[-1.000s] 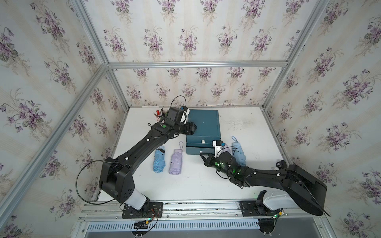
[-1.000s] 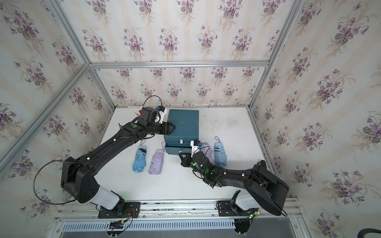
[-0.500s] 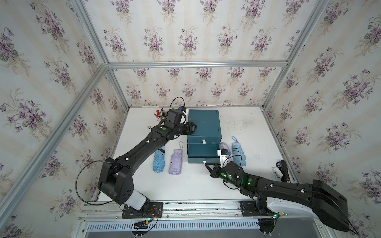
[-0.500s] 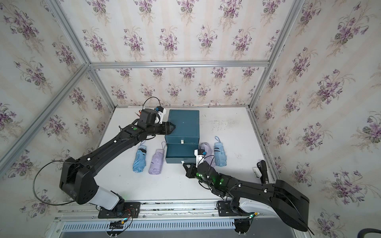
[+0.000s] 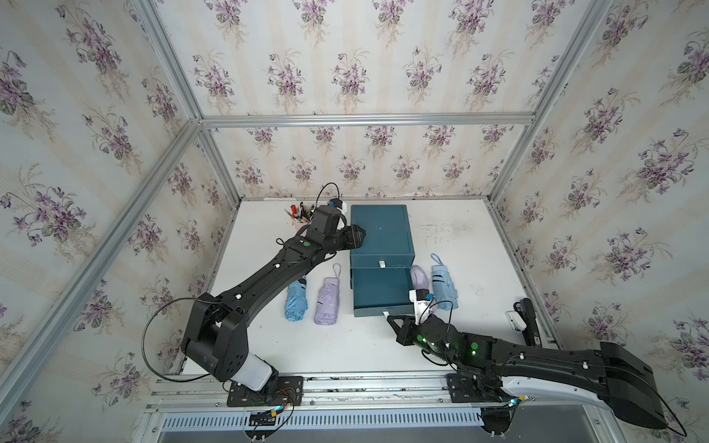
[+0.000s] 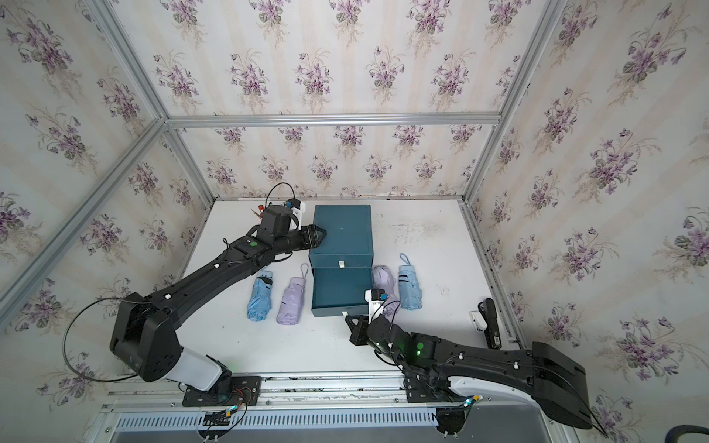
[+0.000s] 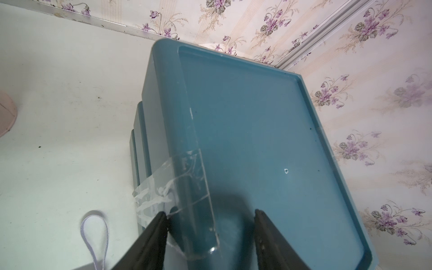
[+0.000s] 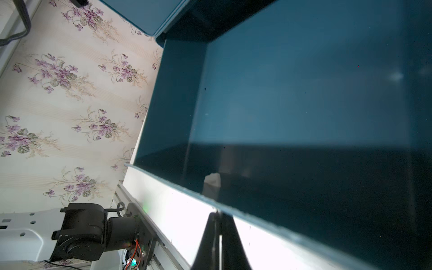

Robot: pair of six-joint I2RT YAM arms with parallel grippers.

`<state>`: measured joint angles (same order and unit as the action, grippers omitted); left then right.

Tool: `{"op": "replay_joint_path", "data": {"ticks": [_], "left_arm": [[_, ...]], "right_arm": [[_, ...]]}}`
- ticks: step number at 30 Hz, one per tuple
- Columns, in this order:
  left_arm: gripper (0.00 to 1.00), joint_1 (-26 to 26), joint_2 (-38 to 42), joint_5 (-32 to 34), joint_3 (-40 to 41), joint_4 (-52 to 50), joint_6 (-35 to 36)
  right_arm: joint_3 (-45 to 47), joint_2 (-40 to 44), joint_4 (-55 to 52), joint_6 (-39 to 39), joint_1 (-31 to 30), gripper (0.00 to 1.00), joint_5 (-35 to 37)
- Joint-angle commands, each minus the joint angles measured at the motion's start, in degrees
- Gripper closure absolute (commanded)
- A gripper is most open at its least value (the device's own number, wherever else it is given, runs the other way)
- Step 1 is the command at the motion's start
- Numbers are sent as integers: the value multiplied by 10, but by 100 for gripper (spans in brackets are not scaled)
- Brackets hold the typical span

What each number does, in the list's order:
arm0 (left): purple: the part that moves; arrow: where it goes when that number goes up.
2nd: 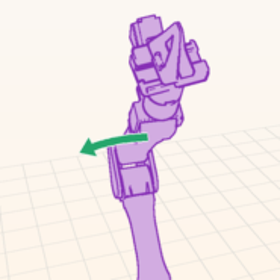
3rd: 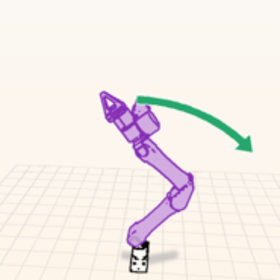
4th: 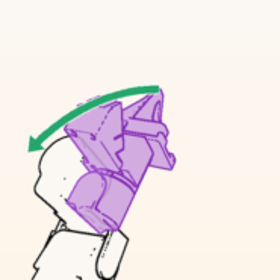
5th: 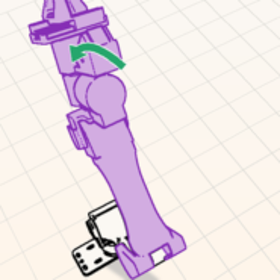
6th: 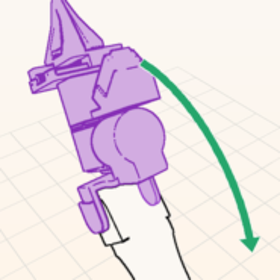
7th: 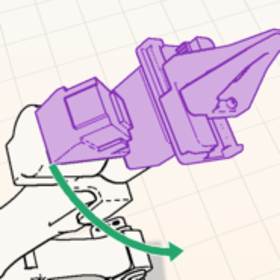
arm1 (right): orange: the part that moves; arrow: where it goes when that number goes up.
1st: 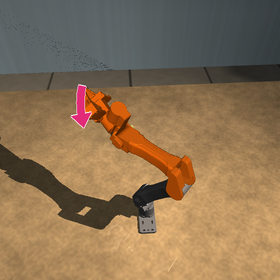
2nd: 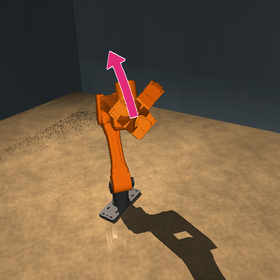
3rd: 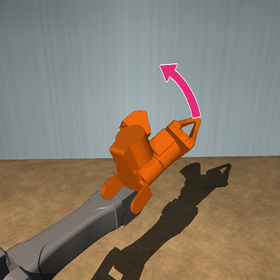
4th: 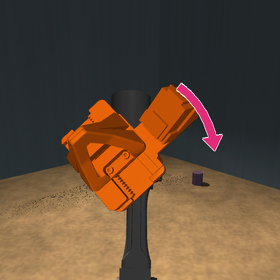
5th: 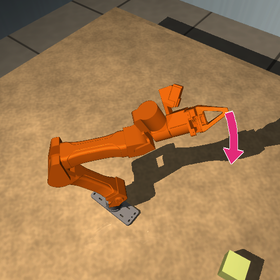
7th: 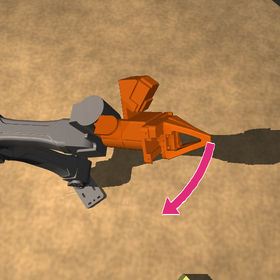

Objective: Place the umbrella in the drawer by color
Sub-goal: Open the drawer in the storage box.

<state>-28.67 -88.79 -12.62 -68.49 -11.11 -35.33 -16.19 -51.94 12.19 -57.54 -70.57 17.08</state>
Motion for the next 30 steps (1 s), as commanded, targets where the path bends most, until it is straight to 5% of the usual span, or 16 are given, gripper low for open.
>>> {"op": "replay_joint_path", "data": {"ticks": [1, 23, 26, 30], "left_arm": [[43, 0, -12, 46, 19, -201, 9], [41, 1, -8, 40, 30, -190, 13], [39, 0, -3, 40, 32, -191, 14], [35, 0, 13, 43, 28, -199, 17]], "right_arm": [[-13, -6, -56, 7, -13, 100, 9], [-31, -36, -92, -10, -63, 100, 46], [-43, -40, -112, -5, -63, 75, 51], [-93, -14, -240, 2, -66, 58, 114]]}}
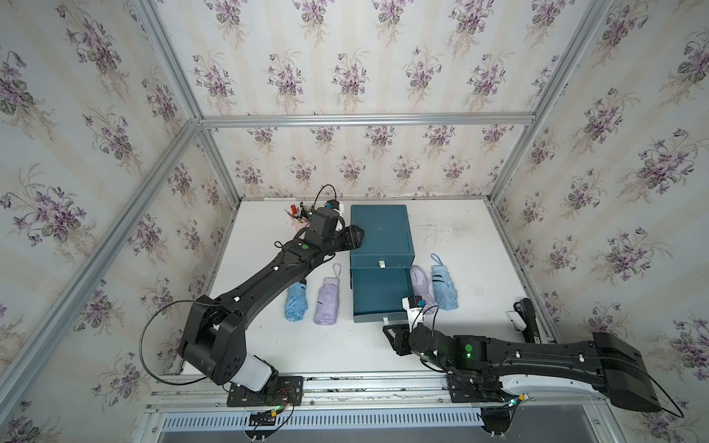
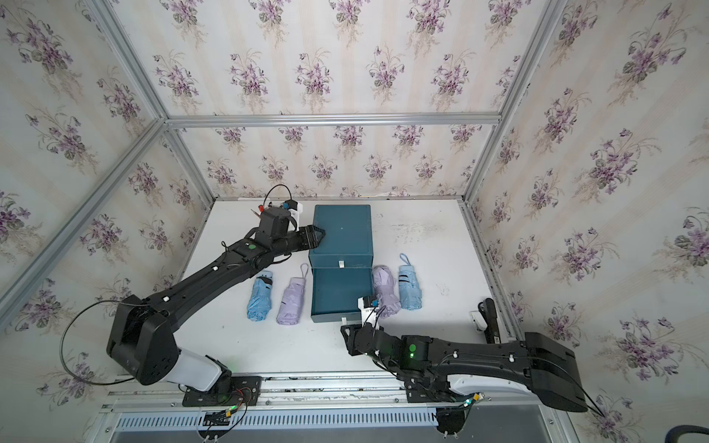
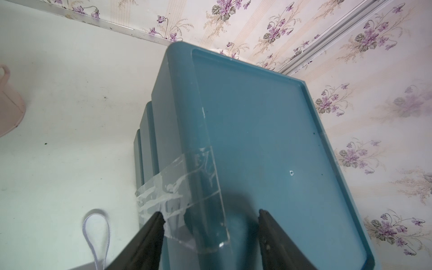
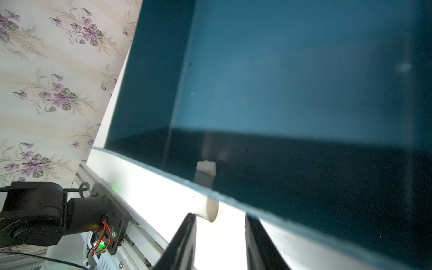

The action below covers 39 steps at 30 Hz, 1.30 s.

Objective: Place the umbrella in the drawer by color
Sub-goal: Open the drawer in the storage box, then pick up the umbrella from the center of the board.

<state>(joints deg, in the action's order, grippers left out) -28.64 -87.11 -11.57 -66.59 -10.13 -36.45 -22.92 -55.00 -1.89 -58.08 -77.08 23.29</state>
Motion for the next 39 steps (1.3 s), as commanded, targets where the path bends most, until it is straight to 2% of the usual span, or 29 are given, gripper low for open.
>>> {"op": "replay_joint_path", "data": {"ticks": [1, 7, 10, 12, 17, 24, 29, 34, 39], "left_arm": [[34, 0, -1, 32, 6, -211, 30], [29, -1, 29, 37, -28, -220, 51], [27, -1, 43, 50, -72, -238, 76], [27, -1, 56, 56, -94, -240, 91], [24, -1, 135, 85, -104, -238, 105], [19, 1, 236, 114, -51, -271, 104], [14, 3, 321, 113, 16, -284, 96], [12, 6, 379, 132, 76, -300, 54], [8, 7, 418, 164, 104, -323, 41]], "right_arm": [[-39, 29, -133, 8, -1, 57, 73], [-165, 74, -387, -13, 8, 42, 206], [-234, 66, -472, -14, 55, 39, 223], [-266, 58, -497, 1, 112, 38, 203], [-283, 61, -460, 90, 261, 38, 86], [-263, 50, -403, 157, 396, 37, -25], [-256, 21, -384, 166, 449, 39, -93], [-235, 28, -376, 158, 454, 38, -121], [-201, 27, -357, 160, 499, 37, -134]]}}
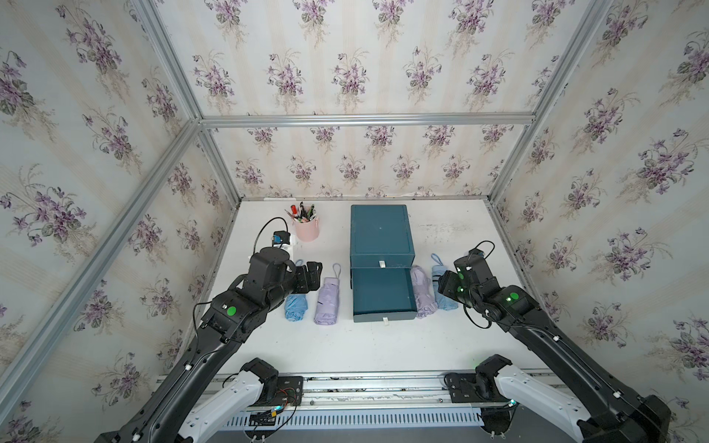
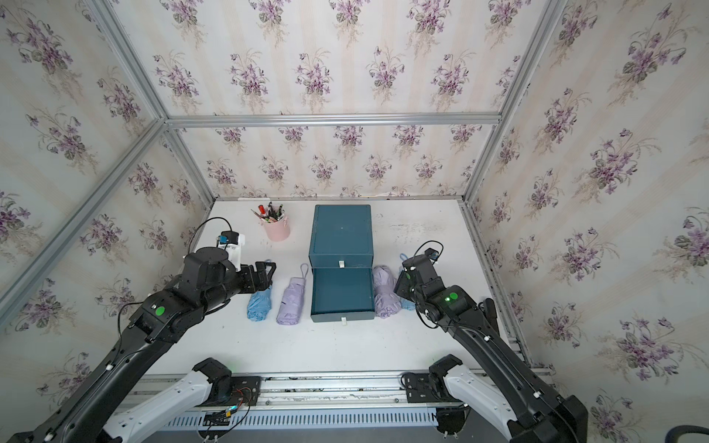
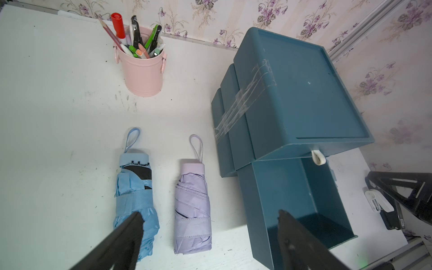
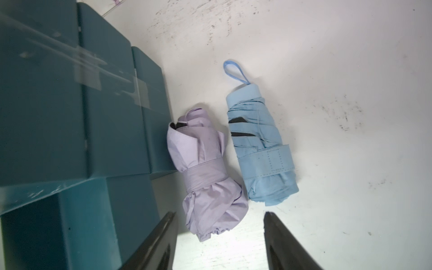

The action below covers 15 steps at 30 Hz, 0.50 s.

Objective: Place the umbrella in the drawer by color
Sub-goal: Pick up the umbrella from the center of the board.

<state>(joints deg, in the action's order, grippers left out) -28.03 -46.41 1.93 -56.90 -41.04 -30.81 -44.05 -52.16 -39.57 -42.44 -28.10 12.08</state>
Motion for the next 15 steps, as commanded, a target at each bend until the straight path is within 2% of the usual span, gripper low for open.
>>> {"op": "replay_joint_path", "data": {"ticks": [1, 5, 15], "left_arm": [[8, 2, 15, 36, 11, -16, -16], [6, 5, 11, 40, 16, -15, -14], [7, 14, -68, 11, -16, 8, -5]], "right_arm": [[18, -2, 27, 6, 15, 37, -27], [45, -5, 55, 12, 32, 34, -41], [88, -13, 88, 20, 64, 33, -49]]}}
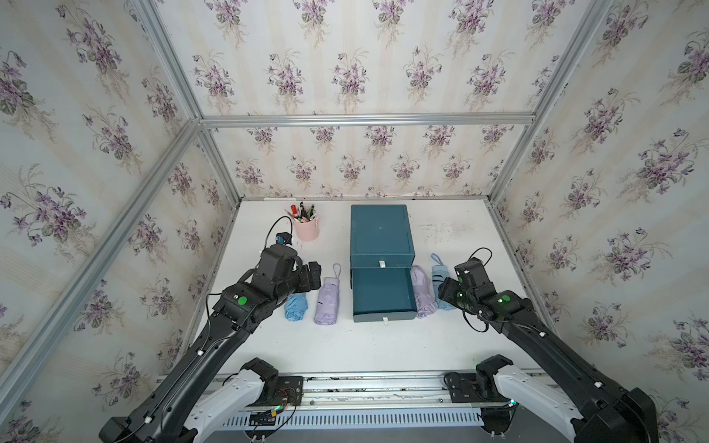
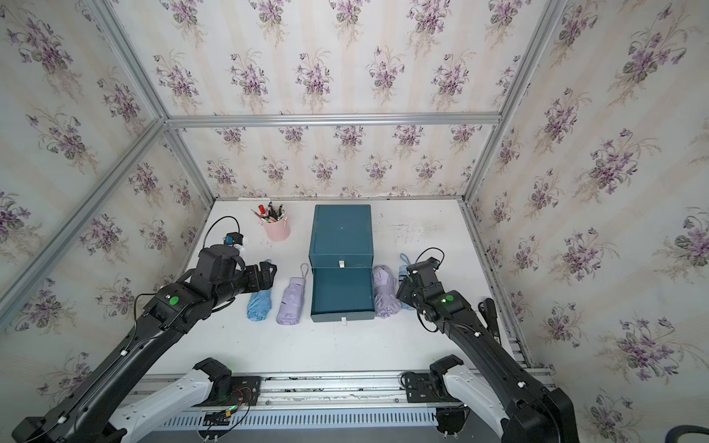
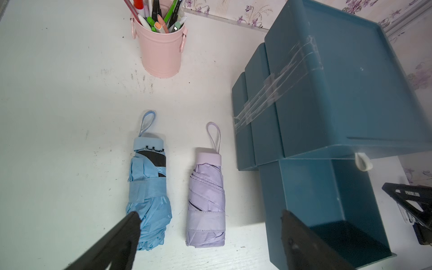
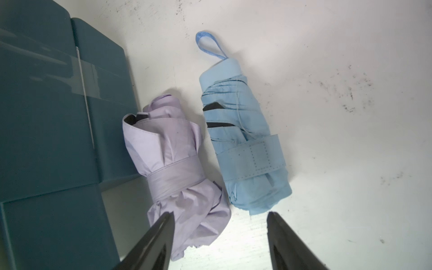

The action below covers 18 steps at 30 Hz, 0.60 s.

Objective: Place the umbrella in the drawer by color
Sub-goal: Pick up the umbrella from the center of the board.

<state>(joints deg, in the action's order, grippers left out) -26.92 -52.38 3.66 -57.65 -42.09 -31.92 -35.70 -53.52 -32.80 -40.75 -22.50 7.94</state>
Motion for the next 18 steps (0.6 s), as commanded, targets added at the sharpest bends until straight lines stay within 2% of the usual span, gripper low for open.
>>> {"op": "replay_joint_path", "data": {"ticks": [1, 10, 15, 18], "left_arm": [[8, 4, -11, -8, -10, 21, 8], [8, 21, -28, -29, 26, 45, 2], [9, 32, -50, -64, 32, 61, -7], [10, 32, -60, -90, 31, 63, -10]], "right_arm": [[7, -1, 23, 6, 11, 33, -7], [28, -18, 48, 24, 15, 34, 0], [53, -13, 80, 19, 15, 35, -49], [63, -25, 91, 18, 16, 36, -56]]}}
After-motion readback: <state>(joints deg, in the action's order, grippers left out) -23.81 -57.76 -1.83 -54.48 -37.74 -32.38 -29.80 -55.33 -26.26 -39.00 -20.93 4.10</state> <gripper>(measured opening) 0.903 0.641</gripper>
